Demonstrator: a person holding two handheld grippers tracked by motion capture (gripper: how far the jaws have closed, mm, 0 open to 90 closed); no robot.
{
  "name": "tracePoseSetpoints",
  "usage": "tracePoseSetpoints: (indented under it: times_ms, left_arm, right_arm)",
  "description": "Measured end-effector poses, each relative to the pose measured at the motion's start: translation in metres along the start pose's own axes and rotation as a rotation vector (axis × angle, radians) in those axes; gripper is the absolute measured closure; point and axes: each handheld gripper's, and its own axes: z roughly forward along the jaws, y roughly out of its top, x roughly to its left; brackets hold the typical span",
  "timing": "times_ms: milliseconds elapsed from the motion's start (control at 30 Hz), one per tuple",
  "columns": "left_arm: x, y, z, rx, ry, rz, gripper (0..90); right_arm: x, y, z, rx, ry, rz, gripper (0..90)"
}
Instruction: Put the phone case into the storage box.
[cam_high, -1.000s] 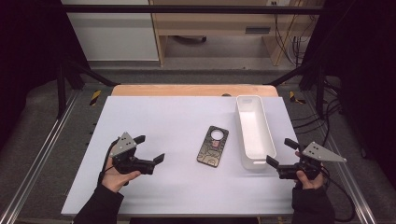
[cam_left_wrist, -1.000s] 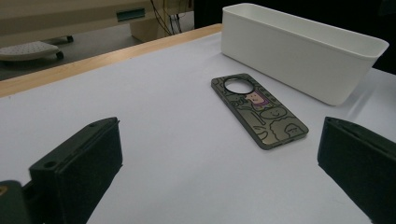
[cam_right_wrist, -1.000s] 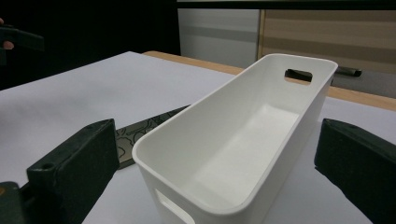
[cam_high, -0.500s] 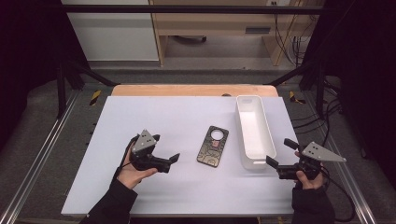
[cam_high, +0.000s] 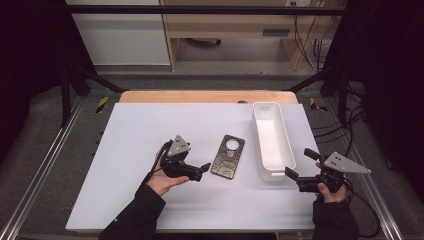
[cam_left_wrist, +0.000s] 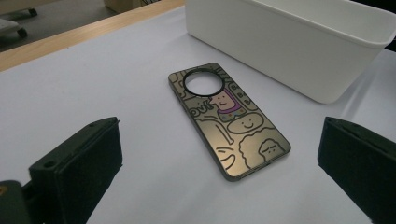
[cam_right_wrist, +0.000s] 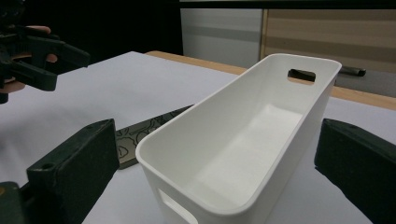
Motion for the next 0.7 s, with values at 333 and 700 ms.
tracePoseSetpoints:
  times_ms: [333,700]
  left_arm:
    - [-0.008,0.011,0.025,0.035,-0.008,0.015,0.0]
    - [-0.014,0.018,0.058,0.104,-0.012,0.02,0.0]
  right_arm:
    - [0.0,0.0,0.0,-0.001,0.002,0.003,0.3]
    - [-0.001,0.0,-0.001,-0.006,0.002,0.002,0.3]
